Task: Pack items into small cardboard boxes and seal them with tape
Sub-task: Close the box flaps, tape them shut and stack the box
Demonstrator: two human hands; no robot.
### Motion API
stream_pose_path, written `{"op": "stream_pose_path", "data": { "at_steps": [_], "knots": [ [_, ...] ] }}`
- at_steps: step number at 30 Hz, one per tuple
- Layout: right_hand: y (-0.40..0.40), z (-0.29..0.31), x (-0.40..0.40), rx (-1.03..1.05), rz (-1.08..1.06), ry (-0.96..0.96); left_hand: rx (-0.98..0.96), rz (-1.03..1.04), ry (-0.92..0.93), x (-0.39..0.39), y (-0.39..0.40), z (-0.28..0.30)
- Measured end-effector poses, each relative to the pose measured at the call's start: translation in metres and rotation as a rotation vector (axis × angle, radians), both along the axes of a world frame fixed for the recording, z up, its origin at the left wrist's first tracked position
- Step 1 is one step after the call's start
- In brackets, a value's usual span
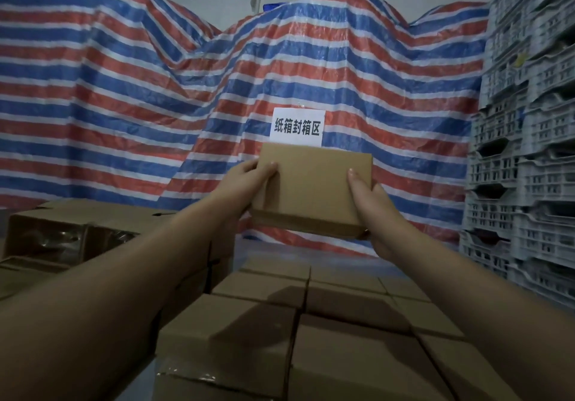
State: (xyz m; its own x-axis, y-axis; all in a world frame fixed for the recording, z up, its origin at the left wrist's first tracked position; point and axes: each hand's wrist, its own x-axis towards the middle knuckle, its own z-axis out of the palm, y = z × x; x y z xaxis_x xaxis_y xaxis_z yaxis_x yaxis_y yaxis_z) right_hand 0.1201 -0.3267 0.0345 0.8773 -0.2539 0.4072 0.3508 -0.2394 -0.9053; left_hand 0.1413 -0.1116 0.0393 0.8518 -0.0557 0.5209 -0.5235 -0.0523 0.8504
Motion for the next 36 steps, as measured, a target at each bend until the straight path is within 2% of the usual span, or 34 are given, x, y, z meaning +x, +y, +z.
{"op": "stream_pose_path", "data": {
  "at_steps": [3,7,10,20,24,31,33,36],
  "knots": [
    [0.002,0.001,0.047,0.058,-0.011,0.087,0.05,0.051,0.057,0.048,-0.005,-0.007],
    [0.005,-0.009,0.096,0.091,0.08,0.308,0.003,0.207,0.145,0.098,-0.012,-0.014],
    [0.008,-0.016,0.124,0.02,0.128,0.45,0.035,0.263,0.257,0.133,-0.013,-0.024],
    [-0.002,-0.042,0.218,-0.18,0.243,0.659,0.253,0.307,0.485,0.2,-0.012,-0.045],
    [0.0,-0.049,0.232,-0.262,0.179,0.752,0.296,0.268,0.563,0.213,-0.013,-0.05],
    [0.003,-0.047,0.226,-0.296,0.044,0.713,0.336,0.327,0.546,0.228,-0.016,-0.051],
    [0.003,-0.045,0.224,-0.348,-0.091,0.575,0.373,0.418,0.466,0.222,-0.018,-0.049],
    [-0.003,-0.038,0.215,-0.539,-0.245,0.199,0.362,0.537,0.123,0.207,-0.016,-0.043]
  ]
}}
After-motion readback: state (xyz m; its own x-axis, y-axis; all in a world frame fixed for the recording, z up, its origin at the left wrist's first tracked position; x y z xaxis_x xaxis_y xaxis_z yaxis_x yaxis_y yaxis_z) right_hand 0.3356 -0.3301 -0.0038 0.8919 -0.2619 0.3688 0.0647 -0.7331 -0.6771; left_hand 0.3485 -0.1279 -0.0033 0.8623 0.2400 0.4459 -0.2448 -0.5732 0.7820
